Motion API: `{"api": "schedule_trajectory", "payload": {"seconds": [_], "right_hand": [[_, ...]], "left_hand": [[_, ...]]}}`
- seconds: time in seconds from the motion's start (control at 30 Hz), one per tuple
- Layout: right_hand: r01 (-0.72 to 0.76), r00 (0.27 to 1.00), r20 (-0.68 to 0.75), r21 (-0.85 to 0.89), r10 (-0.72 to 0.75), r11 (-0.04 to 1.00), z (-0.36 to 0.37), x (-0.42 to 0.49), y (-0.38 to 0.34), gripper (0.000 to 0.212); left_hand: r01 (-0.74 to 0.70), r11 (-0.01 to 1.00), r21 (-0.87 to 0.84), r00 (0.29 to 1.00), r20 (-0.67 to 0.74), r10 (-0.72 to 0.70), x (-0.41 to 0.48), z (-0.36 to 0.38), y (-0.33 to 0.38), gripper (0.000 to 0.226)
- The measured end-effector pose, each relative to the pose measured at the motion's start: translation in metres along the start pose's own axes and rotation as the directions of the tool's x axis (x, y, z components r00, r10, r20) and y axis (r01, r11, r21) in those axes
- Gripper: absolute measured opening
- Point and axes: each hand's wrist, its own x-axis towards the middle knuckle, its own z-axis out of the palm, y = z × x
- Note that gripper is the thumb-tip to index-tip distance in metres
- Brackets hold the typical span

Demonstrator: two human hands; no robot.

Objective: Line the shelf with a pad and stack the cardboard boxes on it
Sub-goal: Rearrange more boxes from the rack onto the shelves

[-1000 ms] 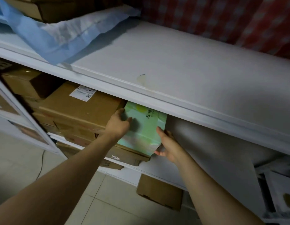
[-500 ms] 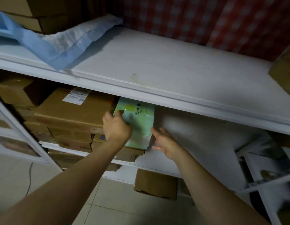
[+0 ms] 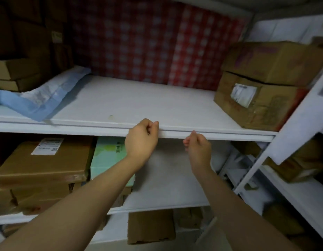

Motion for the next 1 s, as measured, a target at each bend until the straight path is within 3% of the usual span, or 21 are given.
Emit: {"api": "schedule_trajectory", "payload": {"seconds": [0.13,0.23,0.33,0.47,0.57,0.7,0.77,0.9,1.0], "right_hand": [[0.102,0.958,-0.279,0.120,-0.065,0.988,-0.042,0.043,-0.031,0.033],[0.165,0.911,-0.401,0.142,-0.095,0.976,-0.062,0.079,-0.048,0.019],[0.260,0.877,-0.446,0.123,-0.181,0.958,-0.080,0.114,-0.057,0.013],[0.400,0.767,-0.558,0.029,-0.317,0.916,-0.118,0.173,-0.079,0.020],[0.464,0.688,-0.589,-0.093,-0.425,0.881,-0.143,0.209,-0.095,0.023],[0.574,0.583,-0.494,-0.311,-0.645,0.757,-0.170,0.253,-0.121,0.031],[0.535,0.610,-0.423,-0.404,-0.670,0.742,-0.181,0.277,-0.139,0.041],[0.315,0.745,-0.349,-0.566,-0.568,0.761,-0.202,0.323,-0.166,0.059],[0.252,0.804,-0.292,-0.622,-0.518,0.741,-0.215,0.343,-0.177,0.061]], "left_hand": [[-0.087,0.994,-0.070,0.996,0.015,0.088,0.009,0.029,0.043,0.020],[-0.138,0.980,-0.145,0.989,0.023,0.143,0.026,0.055,0.074,0.010],[-0.169,0.963,-0.208,0.982,0.052,0.183,0.044,0.084,0.107,0.013],[-0.196,0.933,-0.301,0.964,0.114,0.239,0.075,0.138,0.153,0.031],[-0.112,0.911,-0.397,0.958,0.202,0.206,0.095,0.176,0.189,0.045],[0.162,0.813,-0.559,0.919,0.386,0.082,0.124,0.215,0.241,0.067],[0.279,0.751,-0.598,0.887,0.461,0.038,0.137,0.229,0.264,0.085],[0.428,0.634,-0.645,0.834,0.552,-0.002,0.162,0.264,0.297,0.128],[0.441,0.617,-0.652,0.827,0.562,0.002,0.167,0.273,0.315,0.122]]}}
